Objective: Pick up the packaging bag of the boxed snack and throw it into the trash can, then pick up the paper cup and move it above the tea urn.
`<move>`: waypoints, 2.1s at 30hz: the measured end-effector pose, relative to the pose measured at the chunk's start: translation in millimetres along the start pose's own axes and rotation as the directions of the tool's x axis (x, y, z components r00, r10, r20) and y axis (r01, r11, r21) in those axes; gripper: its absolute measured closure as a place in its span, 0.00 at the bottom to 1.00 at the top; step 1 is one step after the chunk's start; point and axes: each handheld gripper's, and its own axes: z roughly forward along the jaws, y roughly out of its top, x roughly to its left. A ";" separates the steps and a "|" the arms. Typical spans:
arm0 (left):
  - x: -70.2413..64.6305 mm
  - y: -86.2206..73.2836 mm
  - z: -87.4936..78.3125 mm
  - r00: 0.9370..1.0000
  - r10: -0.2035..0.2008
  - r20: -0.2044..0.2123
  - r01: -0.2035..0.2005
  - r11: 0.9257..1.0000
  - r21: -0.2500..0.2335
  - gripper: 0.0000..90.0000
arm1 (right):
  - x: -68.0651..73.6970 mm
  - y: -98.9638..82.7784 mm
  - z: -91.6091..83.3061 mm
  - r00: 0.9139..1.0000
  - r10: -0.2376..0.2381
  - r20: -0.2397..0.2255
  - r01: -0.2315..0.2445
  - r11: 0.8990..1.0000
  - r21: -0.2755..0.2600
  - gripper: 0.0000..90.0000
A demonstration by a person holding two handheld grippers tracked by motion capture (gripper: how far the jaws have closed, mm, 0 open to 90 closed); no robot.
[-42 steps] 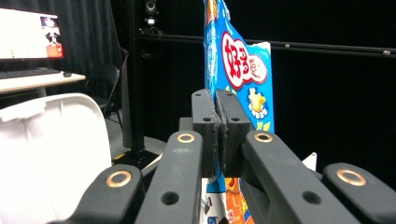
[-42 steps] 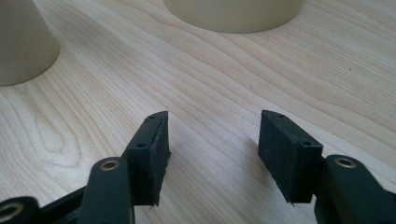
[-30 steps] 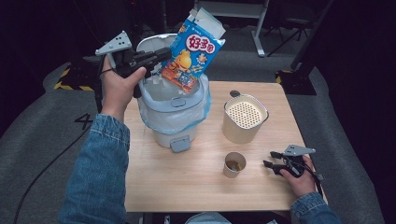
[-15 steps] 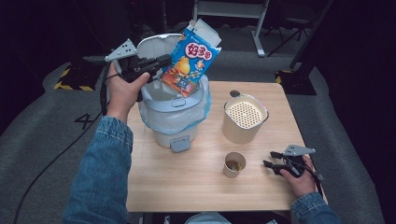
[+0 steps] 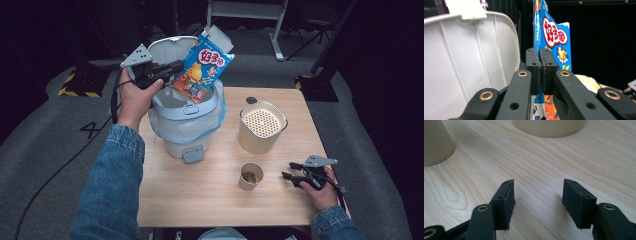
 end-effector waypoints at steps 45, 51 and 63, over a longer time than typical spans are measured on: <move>-110.0 -75.8 -85.2 0.981 0.001 0.194 -0.044 0.976 0.215 0.48 | 3.1 1.5 2.2 1.000 0.012 0.022 -0.013 1.000 0.018 0.31; -117.4 -113.8 -78.6 0.980 0.002 0.199 -0.053 0.967 0.251 0.47 | 4.5 1.3 -0.6 1.000 -0.003 0.028 0.002 1.000 0.029 0.28; -118.9 -175.3 -62.3 0.976 -0.097 0.196 0.045 0.966 0.254 0.46 | 9.6 8.9 -13.9 0.998 -0.023 -0.050 0.024 1.000 0.020 0.27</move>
